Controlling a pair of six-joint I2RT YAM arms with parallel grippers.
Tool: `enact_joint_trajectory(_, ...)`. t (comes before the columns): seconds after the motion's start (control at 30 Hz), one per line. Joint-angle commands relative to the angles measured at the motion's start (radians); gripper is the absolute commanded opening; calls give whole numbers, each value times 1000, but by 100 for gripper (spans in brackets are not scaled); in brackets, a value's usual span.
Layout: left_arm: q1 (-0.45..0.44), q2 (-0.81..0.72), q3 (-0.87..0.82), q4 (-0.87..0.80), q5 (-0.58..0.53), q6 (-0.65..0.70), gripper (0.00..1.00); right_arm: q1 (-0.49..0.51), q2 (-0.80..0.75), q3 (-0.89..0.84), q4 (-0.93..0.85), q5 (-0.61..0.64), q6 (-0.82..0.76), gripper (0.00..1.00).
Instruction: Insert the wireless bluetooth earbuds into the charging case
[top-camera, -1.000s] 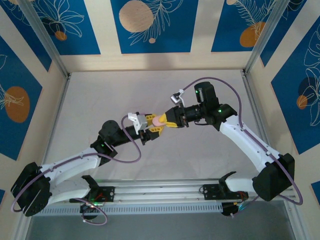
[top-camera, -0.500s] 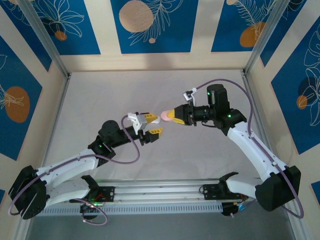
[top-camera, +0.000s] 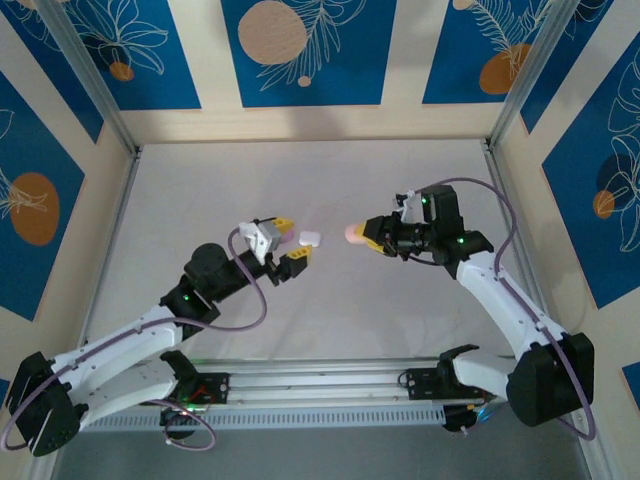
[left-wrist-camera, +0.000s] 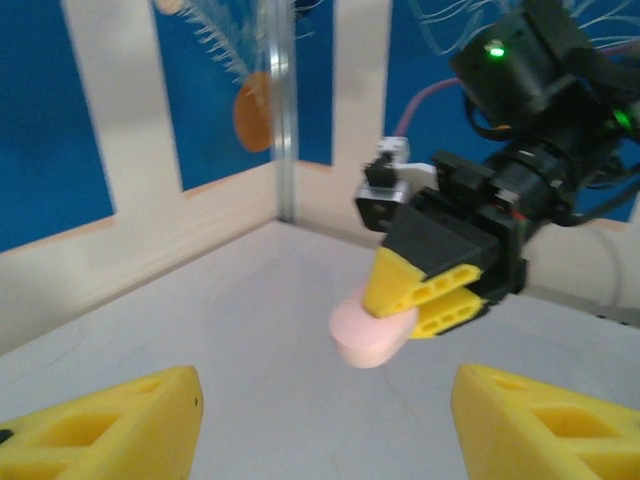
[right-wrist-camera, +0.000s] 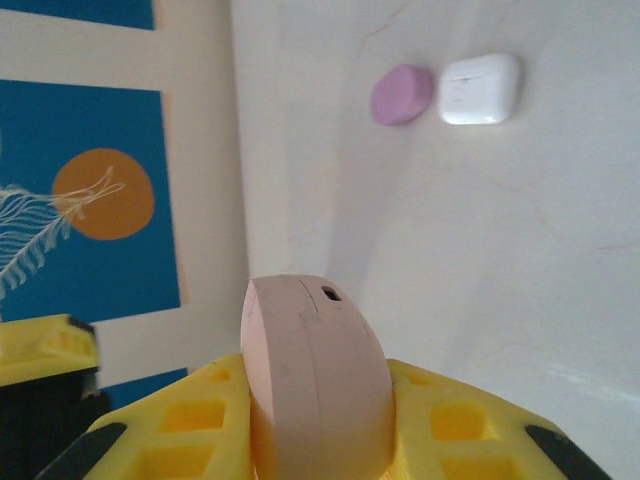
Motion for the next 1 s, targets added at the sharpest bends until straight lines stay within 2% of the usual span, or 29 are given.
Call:
enact_joint_trajectory(0.0, -8, -2, 62, -179, -208, -50, 70, -7, 41, -41, 14, 54, -47, 18)
enact_joint_trajectory(0.1, -3, 24, 102, -307, -312, -94, 76, -10, 97, -81, 77, 70, -55, 18)
enact_joint_trajectory(0.37, 5, 28, 128, -377, -316, -148, 100, 1, 312, -85, 206, 27, -64, 19)
enact_joint_trajectory(0.73, 9, -3, 126, -413, -333, -154, 100, 82, 624, 86, 234, 21, -79, 21)
enact_joint_trajectory(0.97, 13, -22, 115, -412, -343, -151, 100, 109, 695, 131, 182, 77, -104, 26)
